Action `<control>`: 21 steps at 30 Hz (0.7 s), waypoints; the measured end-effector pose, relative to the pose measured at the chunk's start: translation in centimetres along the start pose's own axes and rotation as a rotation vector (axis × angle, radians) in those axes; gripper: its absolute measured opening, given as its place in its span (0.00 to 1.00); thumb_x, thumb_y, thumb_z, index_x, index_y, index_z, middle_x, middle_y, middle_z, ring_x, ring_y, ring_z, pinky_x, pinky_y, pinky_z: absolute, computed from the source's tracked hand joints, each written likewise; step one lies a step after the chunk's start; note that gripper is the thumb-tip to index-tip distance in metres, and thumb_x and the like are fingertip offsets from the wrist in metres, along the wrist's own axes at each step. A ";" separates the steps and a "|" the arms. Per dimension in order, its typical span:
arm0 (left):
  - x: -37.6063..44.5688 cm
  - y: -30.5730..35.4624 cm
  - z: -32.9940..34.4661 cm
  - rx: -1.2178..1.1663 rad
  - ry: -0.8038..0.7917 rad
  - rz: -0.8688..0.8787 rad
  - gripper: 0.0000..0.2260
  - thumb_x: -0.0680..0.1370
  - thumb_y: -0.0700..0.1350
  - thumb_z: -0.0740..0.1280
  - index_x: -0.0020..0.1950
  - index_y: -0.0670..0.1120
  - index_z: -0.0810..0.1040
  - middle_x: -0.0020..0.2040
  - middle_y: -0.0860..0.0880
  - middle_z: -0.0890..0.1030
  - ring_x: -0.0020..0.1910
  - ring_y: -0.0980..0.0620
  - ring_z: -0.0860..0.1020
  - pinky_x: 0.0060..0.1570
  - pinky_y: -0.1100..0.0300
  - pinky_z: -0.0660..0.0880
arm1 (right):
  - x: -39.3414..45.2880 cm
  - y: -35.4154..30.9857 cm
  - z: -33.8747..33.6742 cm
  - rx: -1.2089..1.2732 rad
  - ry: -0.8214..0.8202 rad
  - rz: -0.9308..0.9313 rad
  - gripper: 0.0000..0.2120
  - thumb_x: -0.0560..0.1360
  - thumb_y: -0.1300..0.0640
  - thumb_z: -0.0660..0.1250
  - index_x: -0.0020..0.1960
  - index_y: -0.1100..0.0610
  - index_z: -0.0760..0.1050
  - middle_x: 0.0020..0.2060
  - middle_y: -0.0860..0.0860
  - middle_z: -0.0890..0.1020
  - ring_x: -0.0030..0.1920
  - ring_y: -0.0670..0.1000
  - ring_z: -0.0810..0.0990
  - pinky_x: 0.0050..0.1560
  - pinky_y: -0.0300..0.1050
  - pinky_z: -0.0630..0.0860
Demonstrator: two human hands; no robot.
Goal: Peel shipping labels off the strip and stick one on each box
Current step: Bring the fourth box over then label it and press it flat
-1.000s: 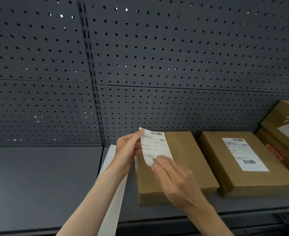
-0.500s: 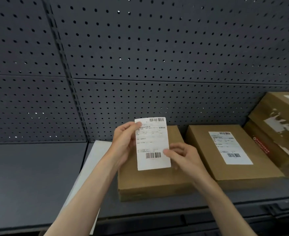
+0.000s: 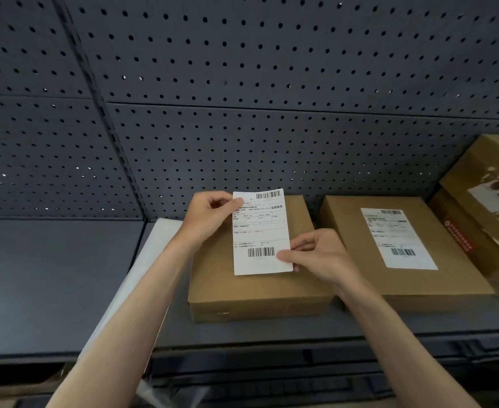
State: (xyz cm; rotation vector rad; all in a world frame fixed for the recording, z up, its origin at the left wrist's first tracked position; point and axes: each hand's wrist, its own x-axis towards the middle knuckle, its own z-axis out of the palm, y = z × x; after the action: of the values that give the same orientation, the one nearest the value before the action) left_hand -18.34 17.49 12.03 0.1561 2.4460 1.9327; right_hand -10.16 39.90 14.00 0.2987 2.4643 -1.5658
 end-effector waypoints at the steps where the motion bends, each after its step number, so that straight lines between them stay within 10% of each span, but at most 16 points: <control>1: 0.1 -0.3 0.0 0.045 0.000 0.007 0.06 0.78 0.46 0.72 0.46 0.45 0.87 0.44 0.48 0.88 0.47 0.47 0.84 0.52 0.55 0.79 | 0.2 0.1 0.0 -0.022 -0.004 0.004 0.06 0.70 0.61 0.81 0.44 0.60 0.85 0.34 0.52 0.87 0.29 0.46 0.80 0.37 0.35 0.79; 11: 0.8 -1.5 0.1 0.182 0.026 0.019 0.06 0.69 0.45 0.80 0.45 0.49 0.87 0.42 0.50 0.87 0.41 0.49 0.84 0.50 0.49 0.80 | 1.1 0.6 1.4 -0.191 0.042 -0.026 0.13 0.66 0.57 0.84 0.46 0.59 0.84 0.42 0.49 0.86 0.27 0.41 0.81 0.30 0.34 0.76; 17: 1.2 -1.9 0.0 0.253 0.003 0.040 0.08 0.69 0.47 0.81 0.46 0.49 0.88 0.43 0.54 0.88 0.44 0.50 0.84 0.48 0.54 0.81 | 0.8 0.7 2.2 -0.297 0.108 -0.071 0.12 0.66 0.53 0.84 0.42 0.52 0.81 0.40 0.42 0.83 0.37 0.45 0.84 0.43 0.52 0.85; 21: 1.4 -2.5 0.2 0.280 -0.008 0.057 0.08 0.69 0.48 0.80 0.46 0.51 0.87 0.42 0.54 0.87 0.41 0.54 0.83 0.43 0.61 0.79 | 0.4 0.5 2.6 -0.411 0.162 -0.100 0.14 0.68 0.50 0.82 0.47 0.54 0.83 0.43 0.42 0.84 0.39 0.41 0.80 0.36 0.42 0.80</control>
State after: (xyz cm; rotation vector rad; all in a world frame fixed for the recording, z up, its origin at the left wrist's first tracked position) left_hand -19.83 17.23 9.62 0.2390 2.7239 1.5934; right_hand -10.25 37.81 12.40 0.2432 2.8880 -1.0616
